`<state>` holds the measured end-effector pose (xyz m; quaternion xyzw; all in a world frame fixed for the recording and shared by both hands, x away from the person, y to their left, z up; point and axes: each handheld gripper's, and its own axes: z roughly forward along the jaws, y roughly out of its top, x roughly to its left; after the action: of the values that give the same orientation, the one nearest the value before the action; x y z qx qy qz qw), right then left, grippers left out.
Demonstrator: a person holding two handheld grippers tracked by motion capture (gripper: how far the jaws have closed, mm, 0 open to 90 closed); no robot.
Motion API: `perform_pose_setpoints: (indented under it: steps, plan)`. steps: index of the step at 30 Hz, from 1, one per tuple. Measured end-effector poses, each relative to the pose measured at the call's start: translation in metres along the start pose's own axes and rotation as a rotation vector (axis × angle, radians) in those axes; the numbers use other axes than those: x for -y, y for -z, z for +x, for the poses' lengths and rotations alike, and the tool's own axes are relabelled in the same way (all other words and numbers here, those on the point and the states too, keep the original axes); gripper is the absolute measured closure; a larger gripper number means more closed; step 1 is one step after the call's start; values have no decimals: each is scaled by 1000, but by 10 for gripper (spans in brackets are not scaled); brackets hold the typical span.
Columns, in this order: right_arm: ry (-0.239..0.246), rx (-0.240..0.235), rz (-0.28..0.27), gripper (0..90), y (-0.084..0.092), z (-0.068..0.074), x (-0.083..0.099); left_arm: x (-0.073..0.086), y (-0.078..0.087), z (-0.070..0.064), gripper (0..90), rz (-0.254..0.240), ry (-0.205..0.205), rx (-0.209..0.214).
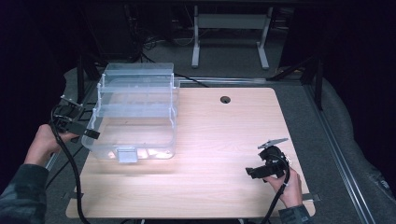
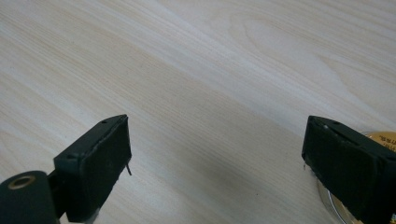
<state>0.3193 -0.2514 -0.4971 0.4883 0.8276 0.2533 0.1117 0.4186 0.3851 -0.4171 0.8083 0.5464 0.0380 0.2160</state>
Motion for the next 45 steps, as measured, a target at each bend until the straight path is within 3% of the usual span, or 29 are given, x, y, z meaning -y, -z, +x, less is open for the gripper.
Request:
perform_pose_setpoints:
  steps: [3,5,6,10,13,19,21,22,25,26,28,30,32,34,37,43,45]
  plan:
    - [0,9,4,77,0,1,1,-8,-4,8,2,0,11,-9]
    - [3,-17,0,75,0,2,2,-14,-13,18,17,23,39,-13]
    - [2,17,8,74,1,4,3,-16,-16,21,24,32,49,-12]
    - [1,21,-5,75,5,6,6,-19,-23,29,58,39,67,-7]
    - [-17,13,-20,76,8,7,11,-20,-31,37,150,43,93,-15]
    - [-38,22,-27,71,13,10,21,-21,-45,50,210,40,150,-16]
    - [-58,23,-43,70,15,9,25,-21,-50,53,263,42,168,-13]
    - [-74,23,-48,67,16,10,29,-21,-53,54,342,42,176,-15]
    - [-84,31,-48,67,15,11,32,-22,-61,54,388,54,194,-23]
    - [-91,32,-47,68,15,12,36,-23,-67,54,452,71,198,-30]
    - [-90,34,-49,70,14,13,37,-23,-71,54,495,89,191,-45]
    - [-96,39,-49,70,14,14,40,-23,-76,53,601,113,185,-63]
    - [-104,40,-50,72,14,14,43,-23,-80,51,716,115,176,-119]
    - [-114,31,-50,74,15,11,46,-23,-80,49,787,121,154,-146]
    - [-124,56,-48,74,17,9,48,-25,-81,44,804,136,125,-186]
    - [-136,62,-55,75,22,2,48,-23,-82,36,807,123,98,-186]
    - [-133,61,-56,75,23,0,47,-23,-84,30,808,115,76,-205]
